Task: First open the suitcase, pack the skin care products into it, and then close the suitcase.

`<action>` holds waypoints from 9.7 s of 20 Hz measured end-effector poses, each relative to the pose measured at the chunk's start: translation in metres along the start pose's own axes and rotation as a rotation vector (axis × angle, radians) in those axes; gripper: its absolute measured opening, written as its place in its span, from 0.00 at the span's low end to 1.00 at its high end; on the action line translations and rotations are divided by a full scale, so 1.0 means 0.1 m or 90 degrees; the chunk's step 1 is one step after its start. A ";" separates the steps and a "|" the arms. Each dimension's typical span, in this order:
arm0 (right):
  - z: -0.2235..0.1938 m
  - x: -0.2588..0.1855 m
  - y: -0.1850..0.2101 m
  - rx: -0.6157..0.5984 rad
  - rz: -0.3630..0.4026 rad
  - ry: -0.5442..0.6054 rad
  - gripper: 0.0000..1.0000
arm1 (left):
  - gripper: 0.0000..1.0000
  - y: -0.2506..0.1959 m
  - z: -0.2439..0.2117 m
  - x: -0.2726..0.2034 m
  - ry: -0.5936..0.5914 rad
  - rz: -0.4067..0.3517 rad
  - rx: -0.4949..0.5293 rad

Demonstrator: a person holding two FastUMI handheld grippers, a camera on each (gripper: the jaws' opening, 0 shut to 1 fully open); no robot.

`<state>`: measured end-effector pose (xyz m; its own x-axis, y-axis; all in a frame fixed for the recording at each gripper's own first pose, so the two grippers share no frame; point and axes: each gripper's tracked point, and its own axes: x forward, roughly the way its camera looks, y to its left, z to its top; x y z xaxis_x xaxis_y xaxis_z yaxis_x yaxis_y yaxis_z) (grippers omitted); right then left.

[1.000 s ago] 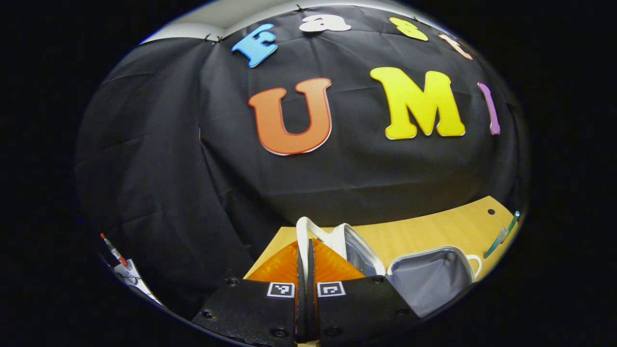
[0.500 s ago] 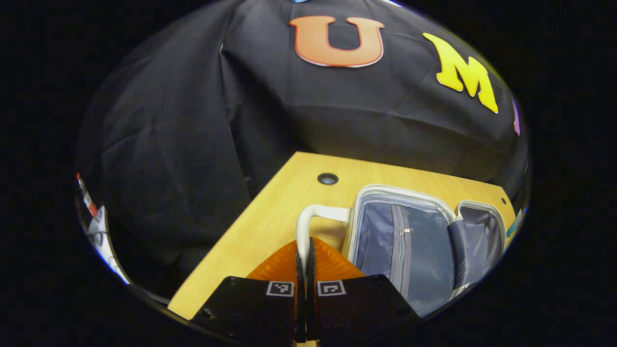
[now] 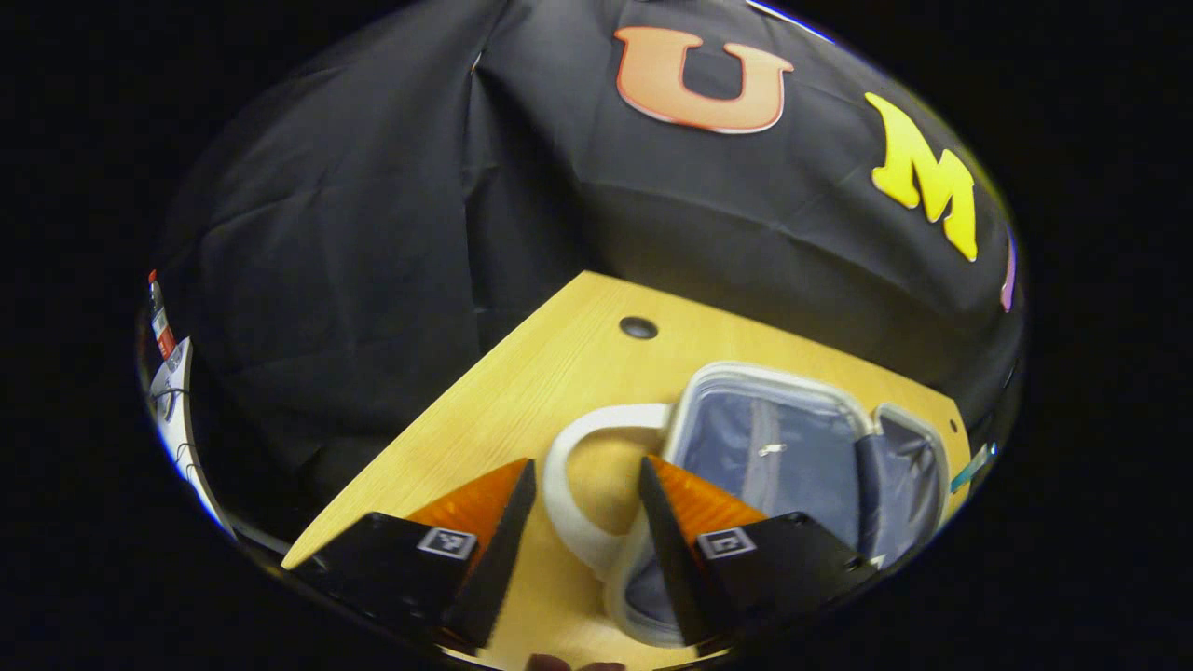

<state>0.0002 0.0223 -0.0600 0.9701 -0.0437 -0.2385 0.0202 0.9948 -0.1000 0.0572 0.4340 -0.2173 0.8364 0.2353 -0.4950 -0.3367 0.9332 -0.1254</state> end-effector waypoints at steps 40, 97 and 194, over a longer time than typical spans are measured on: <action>-1.29 -0.01 -2.03 0.013 -0.023 0.161 0.81 | 0.98 -5.49 -2.04 -0.55 0.030 -0.237 0.196; -0.47 -0.02 -0.35 0.102 0.215 0.184 0.33 | 0.39 -2.53 -1.63 -0.29 0.234 -0.043 0.207; -0.42 -0.23 1.76 -0.083 0.248 0.204 0.75 | 0.45 0.66 -0.48 0.70 0.178 -0.110 -0.021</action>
<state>-0.0285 0.1948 -0.1128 0.7767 0.2814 -0.5635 -0.3778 0.9240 -0.0592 0.0729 0.4987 -0.3014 0.7333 -0.0134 -0.6798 -0.2177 0.9425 -0.2535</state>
